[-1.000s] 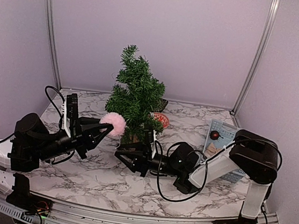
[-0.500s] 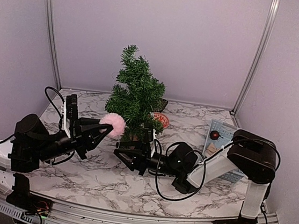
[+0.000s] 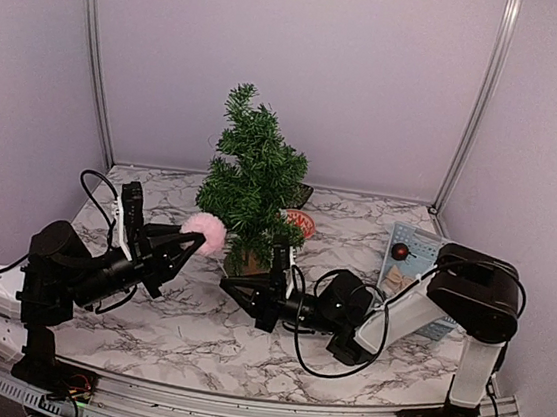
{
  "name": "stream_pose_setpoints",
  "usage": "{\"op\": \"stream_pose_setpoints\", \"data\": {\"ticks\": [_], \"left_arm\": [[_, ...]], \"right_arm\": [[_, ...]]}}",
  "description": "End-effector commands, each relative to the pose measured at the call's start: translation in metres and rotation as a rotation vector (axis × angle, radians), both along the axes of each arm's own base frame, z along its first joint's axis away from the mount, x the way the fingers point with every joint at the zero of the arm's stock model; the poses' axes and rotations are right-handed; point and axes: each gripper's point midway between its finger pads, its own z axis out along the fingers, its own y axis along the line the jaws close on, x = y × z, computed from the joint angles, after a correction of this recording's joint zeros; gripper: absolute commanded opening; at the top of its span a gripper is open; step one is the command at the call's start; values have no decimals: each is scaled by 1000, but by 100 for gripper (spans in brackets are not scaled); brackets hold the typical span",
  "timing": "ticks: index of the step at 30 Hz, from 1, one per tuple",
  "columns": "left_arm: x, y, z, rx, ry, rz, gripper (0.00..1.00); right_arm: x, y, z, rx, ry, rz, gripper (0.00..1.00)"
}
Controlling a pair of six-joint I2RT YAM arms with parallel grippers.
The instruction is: Decorate the small christmas tree
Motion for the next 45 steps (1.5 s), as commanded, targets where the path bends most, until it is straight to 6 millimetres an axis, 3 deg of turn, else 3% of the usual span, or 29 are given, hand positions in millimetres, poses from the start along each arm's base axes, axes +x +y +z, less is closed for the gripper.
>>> {"op": "stream_pose_setpoints", "data": {"ticks": [1, 9, 12, 19, 27, 37, 45], "left_arm": [[23, 26, -17, -29, 62, 172, 0], [33, 11, -57, 33, 153, 185, 0], [42, 17, -62, 13, 167, 245, 0], [58, 26, -72, 10, 189, 349, 0], [66, 27, -81, 3, 212, 390, 0], [71, 17, -95, 34, 221, 391, 0], [72, 15, -102, 39, 228, 392, 0]], "right_arm": [[-5, -21, -2, -53, -2, -58, 0], [22, -39, -31, -323, 9, -255, 0], [34, -41, -44, -427, 13, -324, 0], [58, -44, -49, -518, 18, -450, 0], [70, -43, -46, -537, 17, -508, 0], [81, -35, -86, -677, 57, -533, 0], [71, -28, -89, -670, 55, -501, 0]]}}
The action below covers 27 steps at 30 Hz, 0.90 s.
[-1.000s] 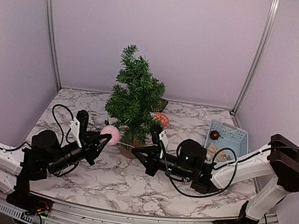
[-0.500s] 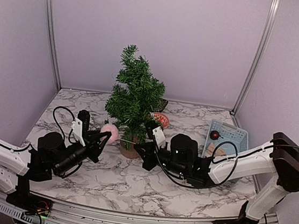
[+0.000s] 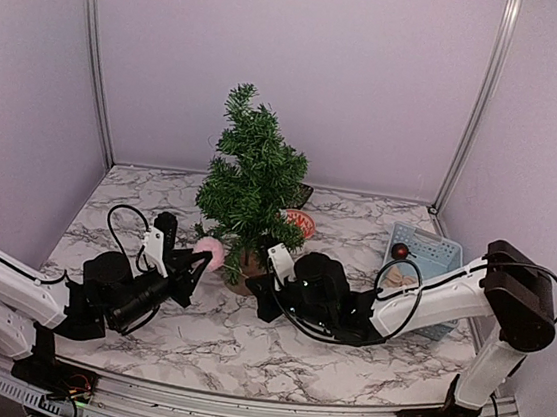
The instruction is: Decorate the small christmas tree
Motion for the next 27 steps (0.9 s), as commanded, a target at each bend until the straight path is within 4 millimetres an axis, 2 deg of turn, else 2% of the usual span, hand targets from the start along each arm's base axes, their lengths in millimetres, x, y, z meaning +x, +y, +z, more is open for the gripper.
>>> {"op": "stream_pose_setpoints", "data": {"ticks": [1, 4, 9, 18, 27], "left_arm": [[5, 5, 14, -69, -25, 35, 0], [5, 4, 13, -72, -21, 33, 0], [5, -2, 9, -86, -6, 12, 0], [7, -3, 7, -100, -7, 20, 0], [7, -3, 2, -98, -2, 19, 0]], "right_arm": [[-6, 8, -1, -8, 0, 5, 0], [-6, 8, -8, -21, 9, -8, 0], [-1, -5, -14, -58, 10, -66, 0], [-8, 18, -15, -68, -7, 14, 0], [-26, 40, -6, -57, -23, 69, 0]]}}
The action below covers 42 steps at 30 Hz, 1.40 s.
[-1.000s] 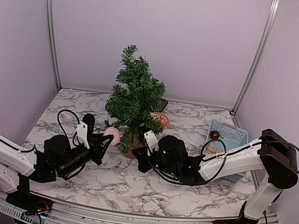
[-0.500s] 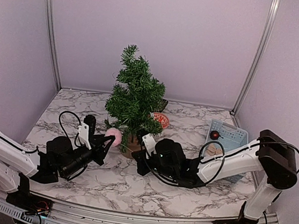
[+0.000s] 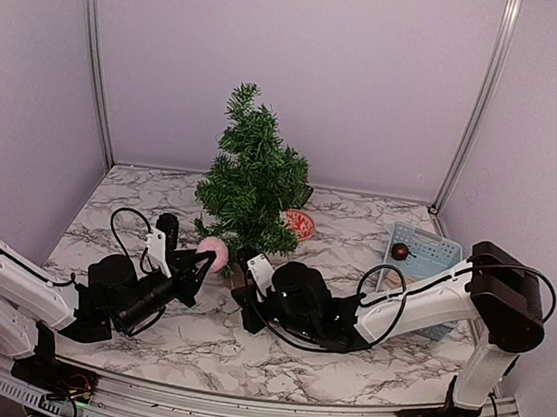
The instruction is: Decorate the small christmas tree
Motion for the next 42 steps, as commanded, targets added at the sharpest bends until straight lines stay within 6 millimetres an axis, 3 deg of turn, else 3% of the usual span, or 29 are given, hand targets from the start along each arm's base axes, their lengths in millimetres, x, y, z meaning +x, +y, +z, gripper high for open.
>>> {"op": "stream_pose_setpoints", "data": {"ticks": [1, 26, 35, 42], "left_arm": [[3, 2, 5, -35, -12, 14, 0], [5, 8, -11, -19, 10, 27, 0], [7, 10, -15, -7, 13, 32, 0], [7, 11, -18, 3, 15, 33, 0]], "right_arm": [[-7, 17, 12, 16, -13, 32, 0], [-11, 42, 64, 94, -4, 29, 0], [-12, 39, 96, 172, -4, 22, 0], [-7, 25, 115, 274, 29, 15, 0]]}}
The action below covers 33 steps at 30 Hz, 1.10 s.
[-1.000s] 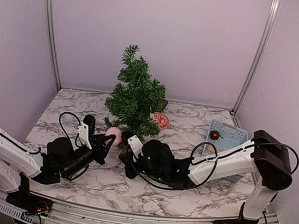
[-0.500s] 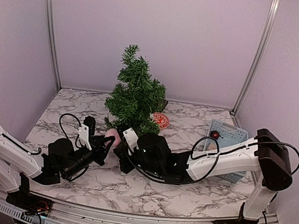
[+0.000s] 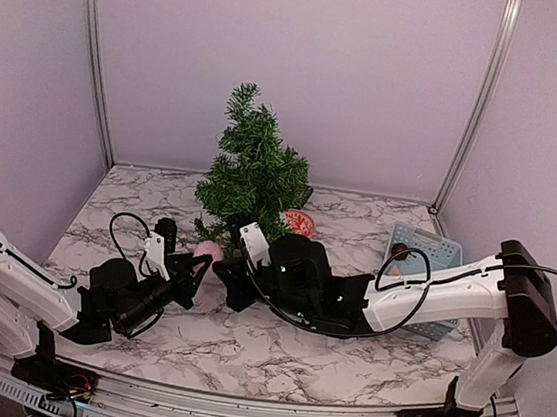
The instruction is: Decorate the small christmas tree
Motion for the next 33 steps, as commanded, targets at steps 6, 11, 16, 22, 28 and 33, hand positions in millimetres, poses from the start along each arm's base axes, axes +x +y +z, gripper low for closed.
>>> {"op": "stream_pose_setpoints", "data": {"ticks": [6, 11, 16, 22, 28, 33], "left_arm": [[3, 5, -2, -6, -5, 14, 0], [3, 10, -1, -9, -7, 27, 0], [4, 19, 1, -17, -10, 55, 0], [6, 29, 1, -25, -5, 83, 0], [8, 38, -2, -24, 7, 125, 0], [10, 38, -6, -12, 18, 134, 0]], "right_arm": [[15, -18, 23, 153, 84, -14, 0], [20, -28, 14, 146, 107, -45, 0], [23, -39, 4, 123, 118, -87, 0], [24, -46, -6, 97, 124, -118, 0], [28, -56, -16, 72, 130, -162, 0], [27, -57, -21, 60, 131, -163, 0]]}}
